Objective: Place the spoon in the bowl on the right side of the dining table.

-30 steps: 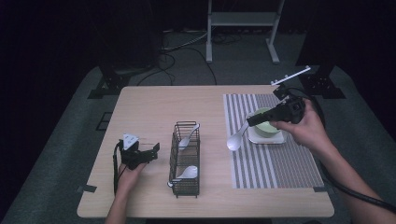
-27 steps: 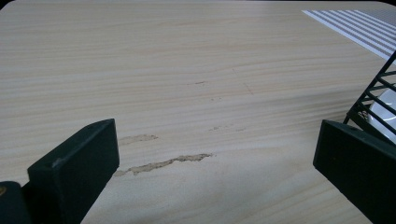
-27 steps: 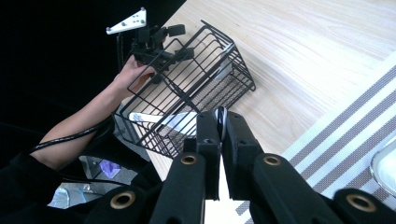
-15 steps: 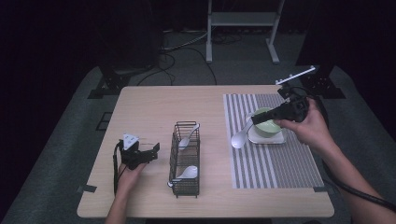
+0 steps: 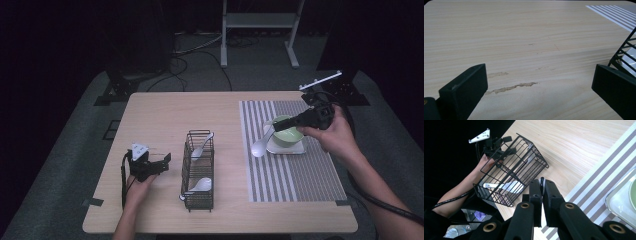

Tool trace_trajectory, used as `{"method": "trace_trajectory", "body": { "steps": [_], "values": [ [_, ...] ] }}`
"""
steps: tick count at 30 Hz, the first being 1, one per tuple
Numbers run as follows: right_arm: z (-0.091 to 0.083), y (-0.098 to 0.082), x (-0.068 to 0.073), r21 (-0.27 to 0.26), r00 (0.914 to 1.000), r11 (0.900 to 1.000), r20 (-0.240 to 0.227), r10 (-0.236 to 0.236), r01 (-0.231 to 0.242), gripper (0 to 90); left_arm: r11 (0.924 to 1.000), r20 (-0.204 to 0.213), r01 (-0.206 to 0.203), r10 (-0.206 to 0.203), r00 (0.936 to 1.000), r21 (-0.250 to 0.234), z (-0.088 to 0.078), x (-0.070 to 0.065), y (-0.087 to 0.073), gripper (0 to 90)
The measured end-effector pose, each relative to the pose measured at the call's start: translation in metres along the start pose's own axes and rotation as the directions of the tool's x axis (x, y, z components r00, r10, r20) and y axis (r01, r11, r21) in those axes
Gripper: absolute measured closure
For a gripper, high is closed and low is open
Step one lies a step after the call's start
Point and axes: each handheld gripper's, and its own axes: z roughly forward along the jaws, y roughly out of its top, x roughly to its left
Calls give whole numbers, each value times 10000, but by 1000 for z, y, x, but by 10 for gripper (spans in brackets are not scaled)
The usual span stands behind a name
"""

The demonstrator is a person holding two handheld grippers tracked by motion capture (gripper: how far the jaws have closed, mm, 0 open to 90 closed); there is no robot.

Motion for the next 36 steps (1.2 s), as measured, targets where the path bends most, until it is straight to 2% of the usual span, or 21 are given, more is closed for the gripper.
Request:
{"method": "trace_trajectory", "body": {
  "steps": [36],
  "values": [
    [-13, -6, -29, -342, 9964, 9968, 419, 741, -727, 855, 10000, 4, 18, -18, 10000, -3, 0, 0, 0, 0]
  ]
}}
